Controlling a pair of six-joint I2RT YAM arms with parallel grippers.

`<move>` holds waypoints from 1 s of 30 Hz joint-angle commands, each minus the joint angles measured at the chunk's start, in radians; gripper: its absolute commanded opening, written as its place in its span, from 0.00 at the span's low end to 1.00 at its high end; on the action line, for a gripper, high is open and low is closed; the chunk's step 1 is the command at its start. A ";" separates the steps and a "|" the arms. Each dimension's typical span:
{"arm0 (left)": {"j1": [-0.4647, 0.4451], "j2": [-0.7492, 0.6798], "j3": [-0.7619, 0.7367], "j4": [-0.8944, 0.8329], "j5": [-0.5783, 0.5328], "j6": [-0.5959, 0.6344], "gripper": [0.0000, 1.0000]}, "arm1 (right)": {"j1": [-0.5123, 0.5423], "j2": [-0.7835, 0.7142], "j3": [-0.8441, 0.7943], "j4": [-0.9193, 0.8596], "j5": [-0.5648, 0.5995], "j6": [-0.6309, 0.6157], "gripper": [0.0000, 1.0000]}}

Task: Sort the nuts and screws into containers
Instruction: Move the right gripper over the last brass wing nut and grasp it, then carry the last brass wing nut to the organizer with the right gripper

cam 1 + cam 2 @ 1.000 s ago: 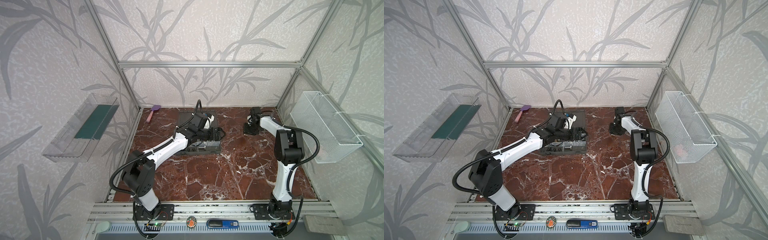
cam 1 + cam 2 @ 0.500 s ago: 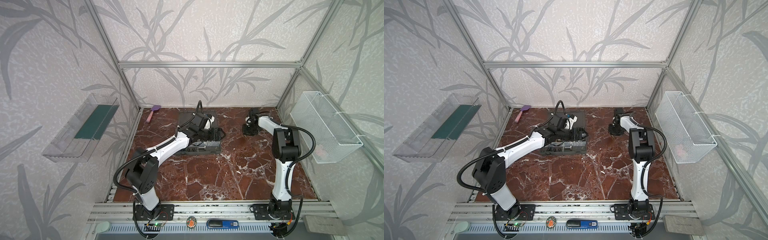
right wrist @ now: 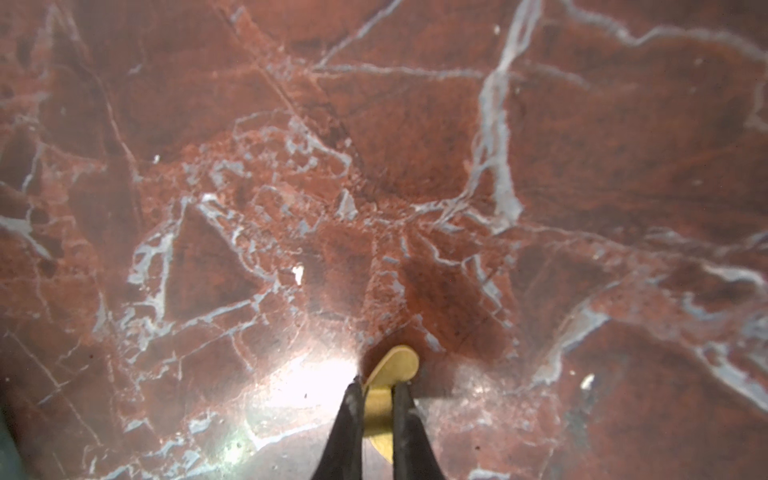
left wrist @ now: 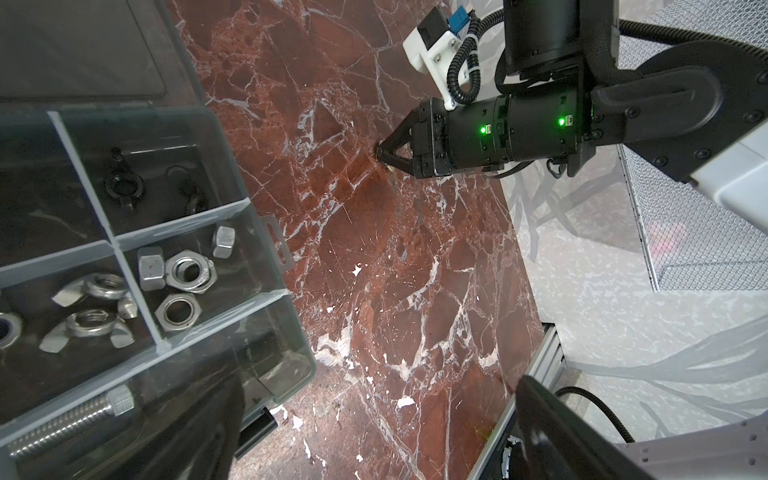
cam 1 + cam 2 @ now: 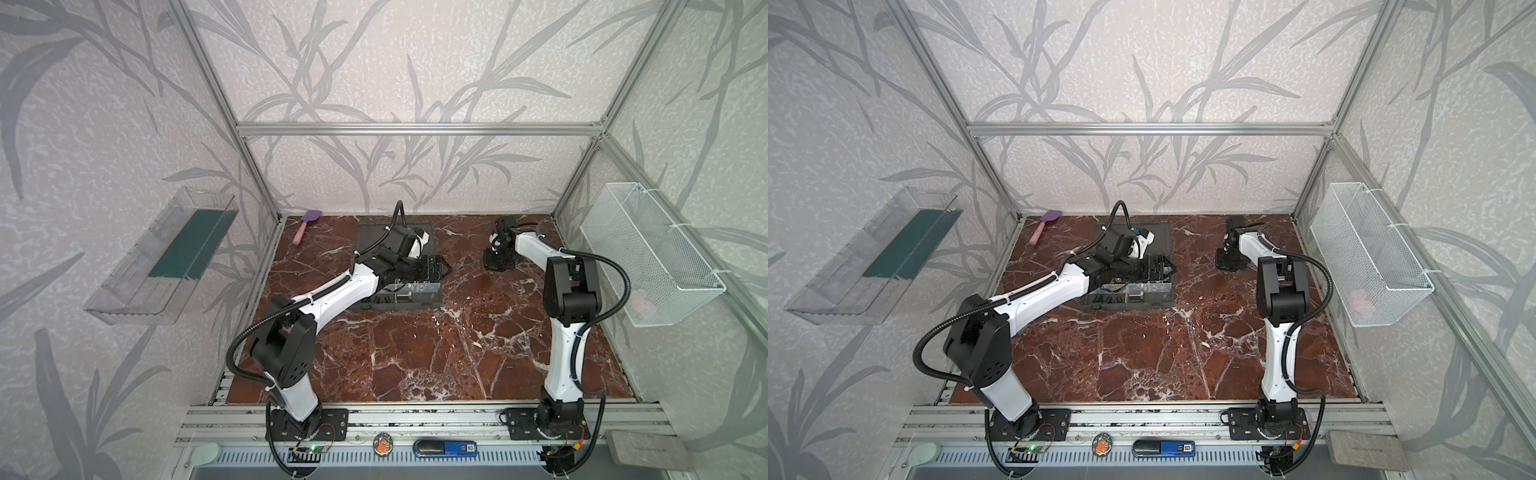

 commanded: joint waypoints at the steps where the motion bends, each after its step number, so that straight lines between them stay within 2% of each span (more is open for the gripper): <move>1: 0.005 -0.047 -0.010 -0.020 -0.012 0.014 0.99 | 0.012 -0.002 -0.007 -0.038 0.003 -0.006 0.05; 5: 0.008 -0.062 -0.017 -0.024 -0.020 0.014 0.99 | 0.021 -0.038 -0.005 -0.039 -0.017 0.001 0.01; 13: 0.020 -0.103 -0.033 -0.050 -0.037 0.029 0.99 | 0.068 -0.096 -0.003 -0.036 -0.065 0.026 0.00; 21: 0.051 -0.180 -0.076 -0.062 -0.054 0.027 0.99 | 0.169 -0.153 0.002 -0.022 -0.098 0.067 0.00; 30: 0.116 -0.286 -0.163 -0.087 -0.074 0.027 0.99 | 0.313 -0.189 0.079 -0.013 -0.155 0.121 0.00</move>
